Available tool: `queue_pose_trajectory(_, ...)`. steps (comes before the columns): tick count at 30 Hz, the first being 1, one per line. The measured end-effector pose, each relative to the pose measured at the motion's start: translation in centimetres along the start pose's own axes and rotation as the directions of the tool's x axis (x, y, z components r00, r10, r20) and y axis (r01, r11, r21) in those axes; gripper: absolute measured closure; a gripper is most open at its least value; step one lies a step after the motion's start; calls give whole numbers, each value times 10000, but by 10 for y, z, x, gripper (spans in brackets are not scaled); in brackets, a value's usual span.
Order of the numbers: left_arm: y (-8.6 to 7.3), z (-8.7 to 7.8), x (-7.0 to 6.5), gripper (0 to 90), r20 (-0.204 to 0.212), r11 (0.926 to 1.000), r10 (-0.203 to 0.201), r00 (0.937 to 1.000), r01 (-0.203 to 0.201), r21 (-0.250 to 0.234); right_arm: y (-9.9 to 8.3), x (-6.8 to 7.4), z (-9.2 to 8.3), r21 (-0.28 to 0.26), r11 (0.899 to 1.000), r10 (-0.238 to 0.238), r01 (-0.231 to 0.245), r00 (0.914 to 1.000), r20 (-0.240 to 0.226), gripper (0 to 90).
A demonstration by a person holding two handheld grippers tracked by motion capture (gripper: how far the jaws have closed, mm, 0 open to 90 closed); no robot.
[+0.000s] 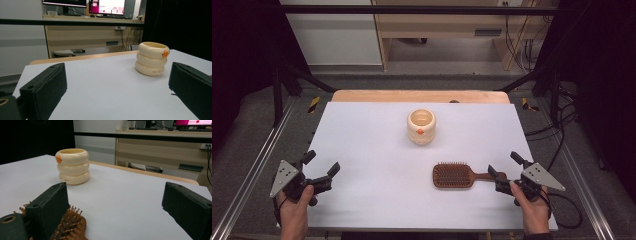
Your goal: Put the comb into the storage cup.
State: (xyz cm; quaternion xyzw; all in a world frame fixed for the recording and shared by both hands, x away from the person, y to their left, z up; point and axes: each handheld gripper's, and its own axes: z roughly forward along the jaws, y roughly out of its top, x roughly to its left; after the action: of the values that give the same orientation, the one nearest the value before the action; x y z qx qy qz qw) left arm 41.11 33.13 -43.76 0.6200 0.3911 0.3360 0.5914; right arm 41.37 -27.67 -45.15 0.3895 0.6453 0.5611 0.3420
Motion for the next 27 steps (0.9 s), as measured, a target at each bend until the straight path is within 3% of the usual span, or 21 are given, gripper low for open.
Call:
queue_pose_trajectory(1, 0, 1, -1, 17, -5, 10000, 45, 10000, -45, 49, 0, 0, 0, 154, 9996, 219, -222, 9996, 172, 54)
queue_pose_trajectory(6, -1, 3, -2, 18, -7, 9999, 46, 10000, -46, 102, -1, -2, 1, 482, 9979, 410, -440, 9973, 612, 54)
queue_pose_trajectory(11, -2, 4, -2, 18, -11, 9998, 57, 10000, -57, 170, 1, -5, 3, 814, 9920, 864, -966, 9890, 1197, 71)
queue_pose_trajectory(14, -2, 4, -2, 18, -21, 9997, 93, 10000, -92, 212, 2, -4, 5, 1130, 9898, 694, -865, 9866, 1477, 76)
queue_pose_trajectory(23, -2, 6, -3, 19, -17, 9993, 187, 9998, -187, 316, 11, 3, 11, 1470, 9868, 450, -686, 9865, 1576, 115)
queue_pose_trajectory(27, -2, 6, -5, 19, -2, 9989, 279, 9996, -279, 372, 17, 7, 21, 2273, 9728, 35, -452, 9836, 1805, 179)
